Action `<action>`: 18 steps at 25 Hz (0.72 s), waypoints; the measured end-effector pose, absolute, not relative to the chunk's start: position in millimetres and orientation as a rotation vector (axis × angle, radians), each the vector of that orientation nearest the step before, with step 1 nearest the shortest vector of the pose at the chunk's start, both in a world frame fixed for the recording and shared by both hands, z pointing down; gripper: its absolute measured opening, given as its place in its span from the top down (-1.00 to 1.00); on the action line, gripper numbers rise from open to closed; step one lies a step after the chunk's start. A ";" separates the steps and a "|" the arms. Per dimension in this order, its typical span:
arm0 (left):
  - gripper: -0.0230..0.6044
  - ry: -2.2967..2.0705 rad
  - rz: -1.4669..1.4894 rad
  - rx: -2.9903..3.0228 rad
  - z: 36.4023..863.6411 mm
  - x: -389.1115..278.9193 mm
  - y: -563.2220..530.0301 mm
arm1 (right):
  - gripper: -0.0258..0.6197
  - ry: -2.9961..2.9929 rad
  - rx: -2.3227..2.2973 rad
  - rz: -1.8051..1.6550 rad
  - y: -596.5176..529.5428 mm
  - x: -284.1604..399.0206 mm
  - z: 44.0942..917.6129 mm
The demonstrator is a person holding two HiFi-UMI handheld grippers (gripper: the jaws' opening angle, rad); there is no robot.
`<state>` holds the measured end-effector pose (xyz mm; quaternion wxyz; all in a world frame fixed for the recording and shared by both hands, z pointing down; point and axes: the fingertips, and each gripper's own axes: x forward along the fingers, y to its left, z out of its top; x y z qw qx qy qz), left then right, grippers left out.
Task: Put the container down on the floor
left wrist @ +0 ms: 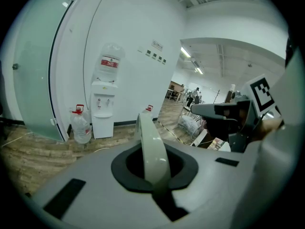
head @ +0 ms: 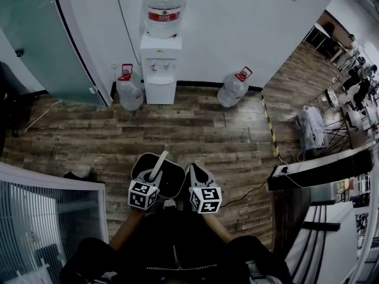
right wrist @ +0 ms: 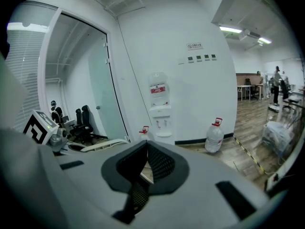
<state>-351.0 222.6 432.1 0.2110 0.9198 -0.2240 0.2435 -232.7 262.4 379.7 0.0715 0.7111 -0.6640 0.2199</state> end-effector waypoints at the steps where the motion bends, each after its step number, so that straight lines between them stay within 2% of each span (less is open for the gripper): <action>1: 0.89 -0.625 0.677 2.553 432.7 -349.1 220.9 | 0.88 -2.000 2.136 0.660 259.6 -231.1 379.6; 18: 0.89 -0.682 0.695 2.540 427.7 -283.0 146.1 | 0.88 -2.058 2.100 0.680 177.5 -161.0 379.1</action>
